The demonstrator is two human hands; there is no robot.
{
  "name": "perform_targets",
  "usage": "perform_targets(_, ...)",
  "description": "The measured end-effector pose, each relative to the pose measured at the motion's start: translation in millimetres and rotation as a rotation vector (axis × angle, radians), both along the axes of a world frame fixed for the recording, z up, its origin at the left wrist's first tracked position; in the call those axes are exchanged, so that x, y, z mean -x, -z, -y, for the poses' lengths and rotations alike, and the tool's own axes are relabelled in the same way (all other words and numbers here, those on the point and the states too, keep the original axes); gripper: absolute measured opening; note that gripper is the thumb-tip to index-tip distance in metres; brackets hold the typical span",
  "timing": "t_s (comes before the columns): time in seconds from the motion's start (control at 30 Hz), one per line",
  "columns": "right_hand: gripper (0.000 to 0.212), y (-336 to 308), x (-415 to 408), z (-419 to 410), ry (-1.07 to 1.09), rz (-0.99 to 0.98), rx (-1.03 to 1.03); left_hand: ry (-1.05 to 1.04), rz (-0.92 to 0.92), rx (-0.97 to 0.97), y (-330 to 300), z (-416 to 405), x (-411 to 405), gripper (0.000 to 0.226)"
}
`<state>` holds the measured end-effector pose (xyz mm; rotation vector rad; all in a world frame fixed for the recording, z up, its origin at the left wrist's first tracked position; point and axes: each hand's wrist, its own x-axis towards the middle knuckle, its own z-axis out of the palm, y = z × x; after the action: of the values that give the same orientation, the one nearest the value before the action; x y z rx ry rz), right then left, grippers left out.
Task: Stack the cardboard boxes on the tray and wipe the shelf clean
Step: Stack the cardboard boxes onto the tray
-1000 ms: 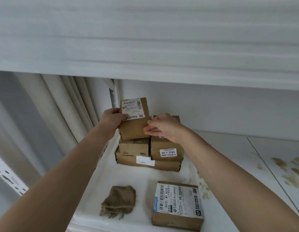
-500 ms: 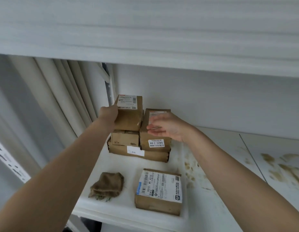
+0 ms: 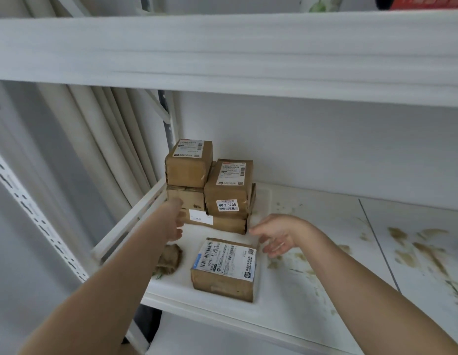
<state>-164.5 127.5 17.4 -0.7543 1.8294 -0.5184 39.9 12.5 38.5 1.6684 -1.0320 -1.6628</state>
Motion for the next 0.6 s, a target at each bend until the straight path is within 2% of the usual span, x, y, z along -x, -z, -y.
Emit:
perform_targets(0.13,0.052,16,-3,-12,-0.020,0.045,-0.068,0.228,0.195,-0.117,28,-17,-18,0.038)
perform_targets(0.3,0.054,28,-4,-21,0.023,0.187,-0.087,0.387,0.319,-0.173,48,-26,-26,0.047)
perform_targets(0.47,0.051,35,-5,-21,-0.009,0.306,-0.066,0.519,0.199,-0.223,46,-36,-25,0.047)
perform_targets(0.6,0.051,26,-5,-20,-0.011,0.306,-0.035,0.543,0.140,-0.200,33,-38,-24,0.046)
